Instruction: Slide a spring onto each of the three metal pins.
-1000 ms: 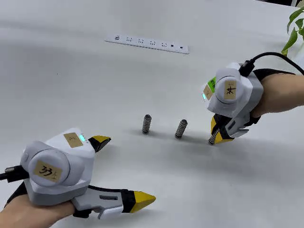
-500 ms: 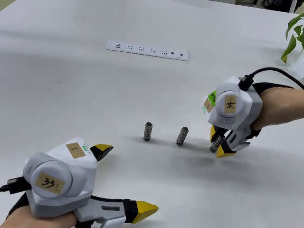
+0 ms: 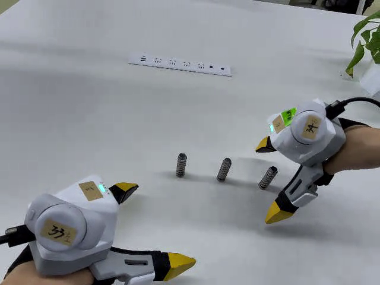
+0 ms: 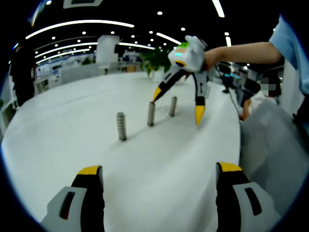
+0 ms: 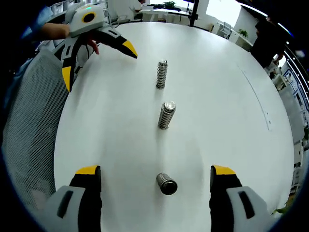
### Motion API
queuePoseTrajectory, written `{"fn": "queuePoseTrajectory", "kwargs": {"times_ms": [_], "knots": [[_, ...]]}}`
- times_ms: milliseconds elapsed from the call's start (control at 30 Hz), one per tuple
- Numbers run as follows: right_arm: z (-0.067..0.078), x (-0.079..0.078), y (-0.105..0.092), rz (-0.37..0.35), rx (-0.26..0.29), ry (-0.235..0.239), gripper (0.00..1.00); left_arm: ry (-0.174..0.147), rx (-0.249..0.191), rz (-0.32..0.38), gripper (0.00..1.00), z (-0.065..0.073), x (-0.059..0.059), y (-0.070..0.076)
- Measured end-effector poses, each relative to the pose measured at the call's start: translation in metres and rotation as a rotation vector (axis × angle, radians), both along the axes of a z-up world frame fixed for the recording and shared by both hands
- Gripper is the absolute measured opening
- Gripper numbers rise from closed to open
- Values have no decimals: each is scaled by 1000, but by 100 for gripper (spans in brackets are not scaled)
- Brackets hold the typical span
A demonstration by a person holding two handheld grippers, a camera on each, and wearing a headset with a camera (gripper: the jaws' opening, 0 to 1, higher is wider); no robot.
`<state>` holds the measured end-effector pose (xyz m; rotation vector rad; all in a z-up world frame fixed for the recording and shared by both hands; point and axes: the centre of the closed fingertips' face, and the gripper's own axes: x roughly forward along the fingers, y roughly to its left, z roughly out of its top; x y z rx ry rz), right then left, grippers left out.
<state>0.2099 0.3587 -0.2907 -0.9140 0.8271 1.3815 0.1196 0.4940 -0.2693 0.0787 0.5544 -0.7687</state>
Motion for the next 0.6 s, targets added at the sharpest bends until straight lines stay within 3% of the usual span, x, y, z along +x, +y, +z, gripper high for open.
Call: {"fn": "queuePoseTrajectory", "kwargs": {"times_ms": [200,333,400,467,533,600], "knots": [[4,-3,-9,-186,148,15,99,-4,0,4,99,1,0,1],[7,-18,-19,-268,193,12,99,-11,3,11,99,3,-1,2],[12,-22,-24,-301,222,-50,99,-31,14,28,99,5,0,3],[18,-31,-24,-372,296,-50,99,-40,20,47,100,6,2,4],[24,-34,-26,-430,366,-80,99,-48,24,66,100,9,4,5],[19,-39,-35,-474,350,-84,99,-65,17,82,100,13,6,4]]}}
